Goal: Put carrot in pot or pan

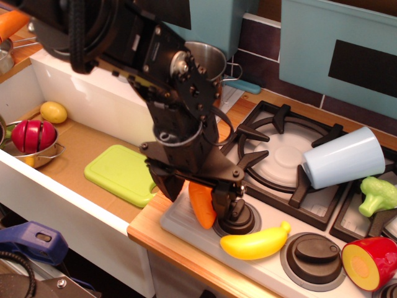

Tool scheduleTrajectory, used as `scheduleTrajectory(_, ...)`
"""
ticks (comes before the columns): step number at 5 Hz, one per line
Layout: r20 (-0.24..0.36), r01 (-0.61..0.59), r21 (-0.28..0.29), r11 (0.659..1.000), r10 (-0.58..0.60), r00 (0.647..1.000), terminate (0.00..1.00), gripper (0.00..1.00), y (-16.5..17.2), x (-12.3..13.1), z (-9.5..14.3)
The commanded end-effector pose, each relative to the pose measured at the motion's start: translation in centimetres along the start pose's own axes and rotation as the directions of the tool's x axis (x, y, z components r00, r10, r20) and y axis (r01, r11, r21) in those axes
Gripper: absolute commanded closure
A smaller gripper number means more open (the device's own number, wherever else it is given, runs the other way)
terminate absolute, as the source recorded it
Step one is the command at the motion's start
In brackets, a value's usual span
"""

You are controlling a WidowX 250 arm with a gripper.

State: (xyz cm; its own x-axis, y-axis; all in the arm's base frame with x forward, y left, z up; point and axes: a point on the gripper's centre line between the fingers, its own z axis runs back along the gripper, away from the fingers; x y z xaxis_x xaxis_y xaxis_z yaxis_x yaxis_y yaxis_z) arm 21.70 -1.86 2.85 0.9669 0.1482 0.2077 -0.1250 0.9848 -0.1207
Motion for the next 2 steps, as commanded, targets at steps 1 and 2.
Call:
scheduleTrajectory(1,0.017,0.005,-0.013,1.000,-0.005,1.000,0.00,0.00,0.69,0.54,-0.55)
scheduleTrajectory(2,0.021,-0.008,0.002,1.000,0.008,1.000,0.00,1.00,0.48,0.51,-0.64)
